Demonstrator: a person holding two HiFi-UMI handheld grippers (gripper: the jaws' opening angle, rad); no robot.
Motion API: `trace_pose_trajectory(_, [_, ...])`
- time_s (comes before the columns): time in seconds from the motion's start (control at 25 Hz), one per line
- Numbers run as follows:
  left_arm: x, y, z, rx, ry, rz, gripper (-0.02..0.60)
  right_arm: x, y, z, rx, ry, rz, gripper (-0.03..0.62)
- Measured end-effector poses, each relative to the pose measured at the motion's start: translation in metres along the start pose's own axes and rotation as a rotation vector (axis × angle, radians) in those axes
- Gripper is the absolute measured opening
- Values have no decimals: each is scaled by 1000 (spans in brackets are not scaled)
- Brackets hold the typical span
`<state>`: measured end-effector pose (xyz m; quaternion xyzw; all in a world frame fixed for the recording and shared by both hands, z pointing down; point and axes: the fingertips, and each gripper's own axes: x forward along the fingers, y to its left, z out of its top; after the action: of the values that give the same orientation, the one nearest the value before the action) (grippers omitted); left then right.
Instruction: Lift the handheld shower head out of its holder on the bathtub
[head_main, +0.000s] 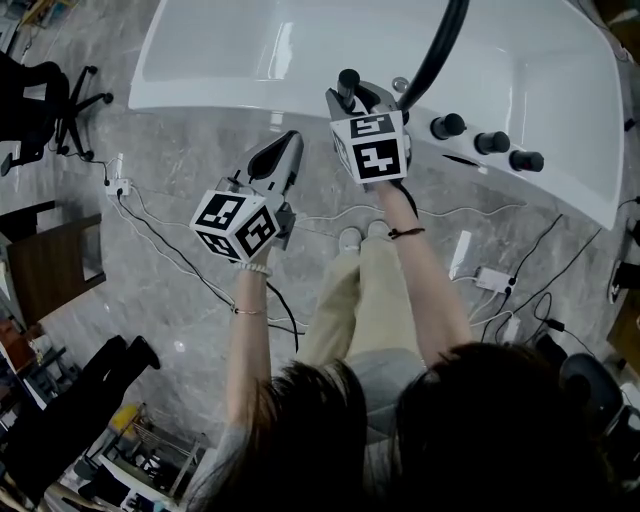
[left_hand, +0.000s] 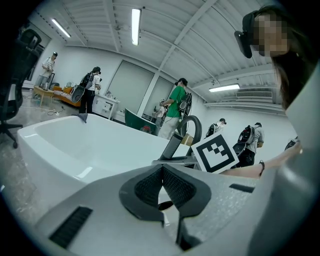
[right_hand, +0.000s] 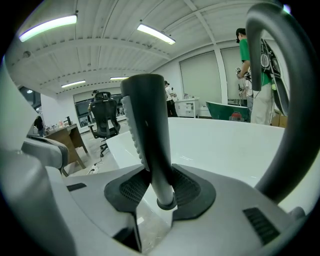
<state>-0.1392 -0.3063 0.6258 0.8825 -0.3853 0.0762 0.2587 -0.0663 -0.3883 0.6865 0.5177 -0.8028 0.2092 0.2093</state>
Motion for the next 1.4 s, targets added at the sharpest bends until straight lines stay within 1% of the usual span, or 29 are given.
trace_pose_trajectory(0.44, [-8,-23,33,8,-33,-19,6,-33,6,29,0,-16,0,132])
trace_pose_trajectory(0.68, [-25,-34,53,9,-65,-17,6,-56,12,50,-11,-28,2,132])
trace_pose_trajectory(0.84, [-36,-44,60,0,-81,-17,6,-72,19,64,-29,-44,9,132])
trace_pose_trajectory(1.2, [-53,-61,88,10,-129,-32,6,-112,27,94,-57,-82,22,132])
trace_pose_trajectory(1.4, [-59,-78,105,27,-154,-50,6,-140,28,109,-70,-108,29,132])
